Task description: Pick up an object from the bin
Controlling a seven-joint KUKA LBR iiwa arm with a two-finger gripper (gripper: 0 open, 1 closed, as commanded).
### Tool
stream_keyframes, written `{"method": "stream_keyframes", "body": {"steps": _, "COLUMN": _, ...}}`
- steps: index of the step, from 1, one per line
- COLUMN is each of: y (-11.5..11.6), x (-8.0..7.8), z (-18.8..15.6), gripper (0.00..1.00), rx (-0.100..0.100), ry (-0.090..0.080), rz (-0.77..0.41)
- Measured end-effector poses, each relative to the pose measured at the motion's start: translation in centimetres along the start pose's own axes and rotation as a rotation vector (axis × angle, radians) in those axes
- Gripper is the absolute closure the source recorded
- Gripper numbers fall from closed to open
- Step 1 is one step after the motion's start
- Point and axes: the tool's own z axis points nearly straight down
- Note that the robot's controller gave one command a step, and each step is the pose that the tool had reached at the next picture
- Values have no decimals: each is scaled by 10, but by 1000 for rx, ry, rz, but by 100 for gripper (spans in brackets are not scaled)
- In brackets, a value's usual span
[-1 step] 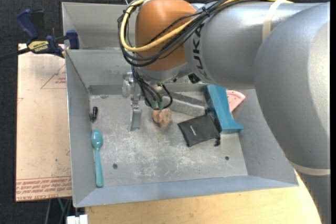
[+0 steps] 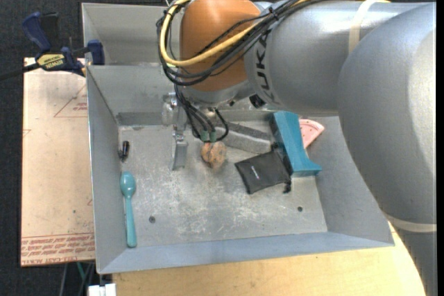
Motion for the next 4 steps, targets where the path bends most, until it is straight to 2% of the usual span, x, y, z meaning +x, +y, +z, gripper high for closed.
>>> {"method": "stream_keyframes", "body": {"steps": 1, "y": -41, "x": 3, "z": -26, "gripper": 0, "rx": -1, "ry": 2, "rz": -5}}
{"method": "stream_keyframes", "body": {"steps": 2, "y": -51, "x": -8, "z": 14, "gripper": 0, "rx": -2, "ry": -7, "rz": -100}}
{"method": "stream_keyframes", "body": {"steps": 3, "y": -102, "x": 0, "z": -1, "gripper": 0, "rx": -2, "ry": 4, "rz": -11}}
{"method": "stream_keyframes", "body": {"steps": 4, "y": -130, "x": -20, "z": 0, "gripper": 0, "rx": -2, "ry": -7, "rz": 15}}
